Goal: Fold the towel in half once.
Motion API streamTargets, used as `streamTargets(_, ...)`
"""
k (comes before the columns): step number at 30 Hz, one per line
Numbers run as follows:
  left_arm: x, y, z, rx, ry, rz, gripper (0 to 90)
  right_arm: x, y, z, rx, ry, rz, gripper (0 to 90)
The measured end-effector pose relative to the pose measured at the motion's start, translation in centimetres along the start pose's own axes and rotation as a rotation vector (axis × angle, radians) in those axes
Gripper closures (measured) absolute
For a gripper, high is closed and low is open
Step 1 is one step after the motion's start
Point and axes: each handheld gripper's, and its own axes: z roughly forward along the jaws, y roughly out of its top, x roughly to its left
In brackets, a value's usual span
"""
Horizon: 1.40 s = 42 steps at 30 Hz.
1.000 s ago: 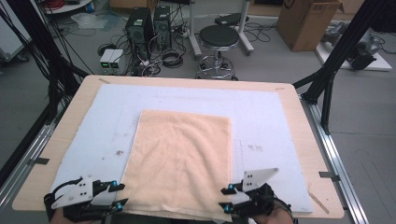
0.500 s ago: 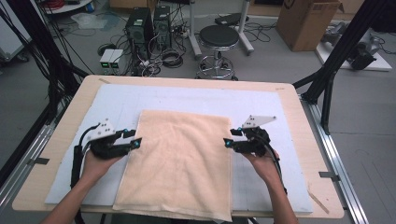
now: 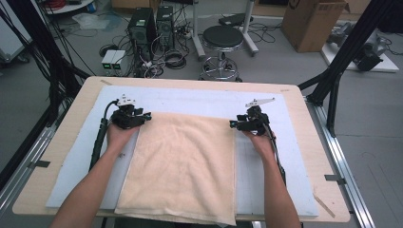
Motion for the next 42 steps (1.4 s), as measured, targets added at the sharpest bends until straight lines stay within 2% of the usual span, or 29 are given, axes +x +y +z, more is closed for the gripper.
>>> streamTargets(2, 0.4, 0.0, 0.9, 0.07, -0.024, -0.011, 51.7, -0.4, 0.1, 0.7, 0.034, 0.017, 0.006, 50.1)
streamTargets(4, 0.3, -0.1, 1.4, 0.095, -0.047, 0.002, 54.4, -0.6, -0.1, 1.2, 0.051, 0.026, 0.006, 58.5)
streamTargets(5, 0.2, -0.1, 1.5, 0.099, -0.055, 0.02, 60.4, -0.6, -0.2, 1.5, 0.062, 0.04, 0.003, 63.9)
streamTargets(6, 0.1, -0.1, 1.5, 0.099, -0.057, 0.031, 66.8, -0.6, -0.3, 1.8, 0.077, 0.055, -0.014, 73.8)
streamTargets(7, 0.1, 0.0, 1.6, 0.1, -0.074, 0.031, 75.9, -0.6, -0.3, 2.0, 0.076, 0.075, -0.02, 80.8)
streamTargets(8, 0.1, 0.1, 1.7, 0.107, -0.069, 0.032, 80.8, -0.7, -0.2, 2.1, 0.074, 0.077, -0.019, 85.5)
streamTargets(9, 0.0, 0.2, 1.7, 0.111, -0.065, 0.032, 83.4, -0.9, 0.0, 2.1, 0.071, 0.064, -0.019, 86.4)
streamTargets(10, 0.0, 0.4, 1.8, 0.115, -0.06, 0.037, 84.2, -1.1, 0.2, 2.1, 0.084, 0.055, 0.006, 86.7)
streamTargets(16, -0.1, 1.7, 2.1, 0.111, -0.002, 0.04, 85.1, -1.6, 3.1, 2.5, 0.124, -0.054, -0.03, 87.2)
streamTargets(17, -0.1, 2.0, 2.1, 0.103, 0.008, 0.041, 85.1, -1.4, 3.4, 2.5, 0.111, -0.08, -0.045, 87.1)
streamTargets(18, -0.1, 2.2, 2.1, 0.1, 0.013, 0.046, 85.1, -1.6, 3.9, 2.5, 0.119, -0.078, -0.024, 87.1)
streamTargets(19, 0.0, 2.7, 2.1, 0.089, 0.021, 0.04, 85.1, -1.8, 4.3, 2.6, 0.119, -0.081, -0.027, 87.1)
streamTargets(21, 0.2, 3.3, 2.2, 0.065, 0.042, 0.035, 85.1, -1.7, 5.2, 2.3, 0.081, -0.118, -0.043, 87.1)
streamTargets(22, 0.4, 3.5, 2.3, 0.061, 0.046, 0.029, 85.0, -2.0, 5.6, 2.3, 0.077, -0.112, -0.021, 86.6)
streamTargets(23, 0.5, 3.7, 2.5, 0.061, 0.061, 0.029, 83.6, -2.1, 5.8, 2.4, 0.081, -0.109, -0.007, 85.2)
streamTargets(24, 0.5, 3.7, 2.6, 0.062, 0.087, 0.031, 79.1, -2.2, 6.0, 2.5, 0.081, -0.122, -0.018, 80.5)
streamTargets(25, 0.6, 3.6, 2.7, 0.061, 0.093, 0.028, 71.1, -2.3, 5.9, 2.6, 0.069, -0.132, -0.02, 71.7)
streamTargets(26, 0.8, 3.5, 2.6, 0.063, 0.085, 0.023, 68.1, -2.4, 5.8, 2.6, 0.062, -0.129, -0.006, 66.5)
streamTargets(28, 1.1, 3.3, 2.2, 0.065, 0.067, 0.013, 62.6, -2.7, 5.4, 2.2, 0.073, -0.101, 0.001, 63.3)
streamTargets(29, 1.3, 3.2, 1.8, 0.048, 0.058, 0.007, 62.1, -2.7, 5.2, 1.9, 0.082, -0.097, -0.005, 62.5)
streamTargets(32, 1.3, 2.5, 0.4, -0.001, 0.016, -0.006, 62.0, -2.2, 4.5, 0.5, 0.047, -0.069, -0.048, 60.9)
streamTargets(36, 0.4, 1.5, -2.0, -0.053, -0.053, 0.025, 59.7, -0.5, 3.3, -1.5, 0.002, -0.001, -0.095, 57.2)
streamTargets(40, -1.4, 0.1, -4.7, -0.102, -0.121, 0.071, 56.9, 2.1, 1.8, -3.2, -0.035, 0.06, -0.146, 54.7)
streamTargets(42, -2.4, -0.8, -5.9, -0.104, -0.151, 0.101, 55.6, 3.4, 1.0, -3.9, -0.036, 0.085, -0.17, 51.7)
